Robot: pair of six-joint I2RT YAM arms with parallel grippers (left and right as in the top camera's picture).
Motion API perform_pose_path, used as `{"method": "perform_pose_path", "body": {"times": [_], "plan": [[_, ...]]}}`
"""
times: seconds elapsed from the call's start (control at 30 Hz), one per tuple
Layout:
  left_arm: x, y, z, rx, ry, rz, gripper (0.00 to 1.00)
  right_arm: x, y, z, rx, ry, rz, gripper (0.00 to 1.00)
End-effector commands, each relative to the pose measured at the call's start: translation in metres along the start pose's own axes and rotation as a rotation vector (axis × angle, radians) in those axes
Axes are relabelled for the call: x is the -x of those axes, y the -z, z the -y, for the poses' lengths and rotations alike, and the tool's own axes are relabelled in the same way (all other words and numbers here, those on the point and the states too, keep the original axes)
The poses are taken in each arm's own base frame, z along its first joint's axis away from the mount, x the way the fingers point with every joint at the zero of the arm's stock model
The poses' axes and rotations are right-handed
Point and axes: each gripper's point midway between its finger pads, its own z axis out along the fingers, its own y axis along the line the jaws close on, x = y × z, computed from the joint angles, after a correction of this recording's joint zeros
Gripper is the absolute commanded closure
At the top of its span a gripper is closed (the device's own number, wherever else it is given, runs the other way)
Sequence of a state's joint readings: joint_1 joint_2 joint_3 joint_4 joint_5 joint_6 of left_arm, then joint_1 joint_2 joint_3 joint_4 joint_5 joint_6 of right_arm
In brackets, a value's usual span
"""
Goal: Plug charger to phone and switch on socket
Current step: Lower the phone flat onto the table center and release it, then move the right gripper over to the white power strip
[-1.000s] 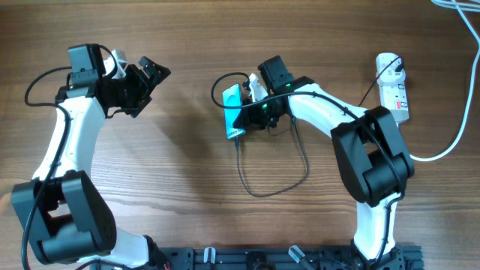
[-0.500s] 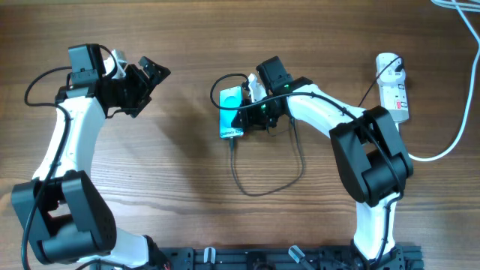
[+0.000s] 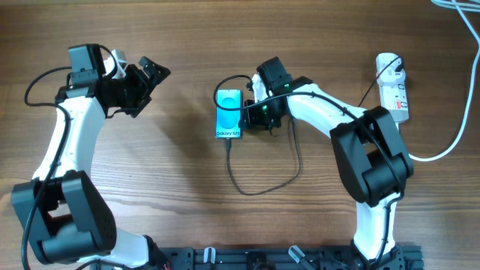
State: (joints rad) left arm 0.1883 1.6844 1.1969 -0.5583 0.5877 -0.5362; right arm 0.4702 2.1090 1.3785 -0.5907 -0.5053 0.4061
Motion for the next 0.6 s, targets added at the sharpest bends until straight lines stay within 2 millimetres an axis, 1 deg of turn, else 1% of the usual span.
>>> {"method": "perform_pose_path", "body": {"times": [0.0, 0.03, 0.1, 0.13, 0.17, 0.2, 0.23, 0.27, 0.3, 0.4, 0.47, 0.5, 0.57], "plan": [[0.003, 0.004, 0.000, 0.003, -0.018, 0.018, 0.00, 0.035, 0.055, -0.003, -0.085, 0.001, 0.099, 0.60], [0.003, 0.004, 0.000, 0.003, -0.018, 0.018, 0.00, 0.042, 0.073, -0.004, -0.111, 0.009, 0.120, 0.54], [0.003, 0.004, 0.000, 0.003, -0.018, 0.018, 0.00, 0.054, 0.111, 0.001, -0.191, 0.010, 0.168, 0.30], [0.003, 0.004, 0.000, 0.003, -0.018, 0.018, 0.00, 0.063, 0.138, 0.010, -0.270, -0.008, 0.210, 0.15], [0.003, 0.004, 0.000, 0.003, -0.018, 0.018, 0.00, 0.066, 0.151, 0.017, -0.313, -0.020, 0.231, 0.11], [0.003, 0.004, 0.000, 0.003, -0.018, 0.018, 0.00, 0.072, 0.171, 0.029, -0.382, -0.042, 0.266, 0.06], [0.003, 0.004, 0.000, 0.003, -0.018, 0.018, 0.00, 0.076, 0.181, 0.036, -0.417, -0.053, 0.288, 0.04], [0.003, 0.004, 0.000, 0.003, -0.018, 0.018, 0.00, 0.083, 0.196, 0.050, -0.475, -0.074, 0.329, 0.02], [0.003, 0.005, 0.000, 0.003, -0.018, 0.018, 0.00, 0.089, 0.206, 0.062, -0.518, -0.091, 0.365, 0.01], [0.003, 0.004, 0.000, 0.003, -0.018, 0.018, 0.00, 0.110, 0.235, 0.098, -0.618, -0.147, 0.480, 0.00], [0.003, 0.005, 0.000, 0.003, -0.018, 0.018, 0.00, 0.133, 0.260, 0.115, -0.638, -0.174, 0.602, 0.00], [0.003, 0.004, 0.000, 0.003, -0.018, 0.018, 0.00, 0.147, 0.275, 0.123, -0.641, -0.183, 0.678, 0.00], [0.003, 0.004, 0.000, 0.003, -0.018, 0.018, 0.00, 0.164, 0.301, 0.138, -0.658, -0.184, 0.782, 0.00]]}}
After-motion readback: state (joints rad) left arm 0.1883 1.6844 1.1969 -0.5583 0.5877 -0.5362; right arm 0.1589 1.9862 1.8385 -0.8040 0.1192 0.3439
